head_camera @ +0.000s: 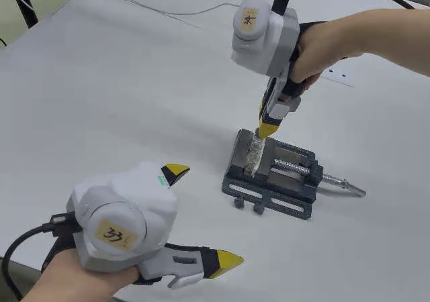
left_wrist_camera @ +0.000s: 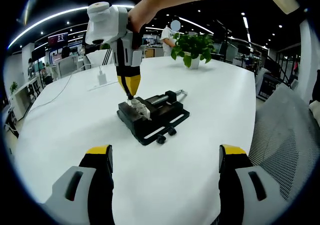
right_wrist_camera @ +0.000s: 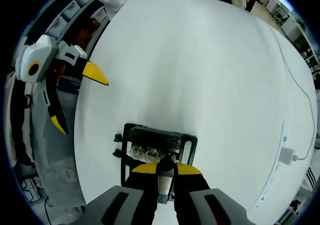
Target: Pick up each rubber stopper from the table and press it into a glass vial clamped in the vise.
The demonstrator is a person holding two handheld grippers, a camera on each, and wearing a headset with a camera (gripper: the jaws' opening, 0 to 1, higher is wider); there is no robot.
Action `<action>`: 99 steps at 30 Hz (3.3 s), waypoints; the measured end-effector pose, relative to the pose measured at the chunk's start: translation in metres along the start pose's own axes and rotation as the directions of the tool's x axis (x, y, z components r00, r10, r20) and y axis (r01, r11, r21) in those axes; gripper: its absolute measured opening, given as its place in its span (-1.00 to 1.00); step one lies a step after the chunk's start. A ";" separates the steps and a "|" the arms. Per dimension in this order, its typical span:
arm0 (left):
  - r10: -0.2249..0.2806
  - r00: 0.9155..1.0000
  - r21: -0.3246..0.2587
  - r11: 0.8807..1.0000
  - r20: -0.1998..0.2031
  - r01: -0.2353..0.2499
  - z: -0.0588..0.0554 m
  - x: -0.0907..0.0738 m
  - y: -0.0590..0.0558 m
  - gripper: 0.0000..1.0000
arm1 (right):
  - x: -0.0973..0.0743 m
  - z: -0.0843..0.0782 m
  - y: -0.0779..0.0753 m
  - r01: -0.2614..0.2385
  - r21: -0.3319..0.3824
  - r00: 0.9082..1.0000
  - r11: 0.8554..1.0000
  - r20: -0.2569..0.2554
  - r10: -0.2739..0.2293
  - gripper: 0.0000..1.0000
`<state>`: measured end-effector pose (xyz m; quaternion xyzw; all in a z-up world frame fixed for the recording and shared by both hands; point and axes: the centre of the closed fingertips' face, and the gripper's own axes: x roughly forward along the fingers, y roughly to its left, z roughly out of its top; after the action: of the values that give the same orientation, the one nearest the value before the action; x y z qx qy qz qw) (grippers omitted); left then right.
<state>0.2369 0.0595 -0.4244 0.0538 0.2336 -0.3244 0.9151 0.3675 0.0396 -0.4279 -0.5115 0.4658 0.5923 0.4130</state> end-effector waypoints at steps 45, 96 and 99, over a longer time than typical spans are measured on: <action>-0.011 1.000 0.002 1.000 -0.005 0.011 0.001 0.001 -0.002 0.69 | -0.004 0.000 -0.010 0.064 -0.118 0.983 0.991 0.179 -0.042 -0.99; -0.020 1.000 -0.046 0.999 -0.017 0.019 0.001 0.015 0.011 0.66 | 0.002 0.002 -0.009 0.092 -0.067 0.991 0.994 0.107 -0.084 -1.00; -0.017 1.000 -0.047 0.999 -0.015 0.016 0.001 0.016 0.012 0.65 | 0.003 0.003 -0.010 0.100 -0.071 0.992 0.992 0.090 -0.093 -1.00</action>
<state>0.2555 0.0595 -0.4309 0.0328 0.2487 -0.3260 0.9115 0.3765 0.0449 -0.4318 -0.5225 0.3996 0.6103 0.4414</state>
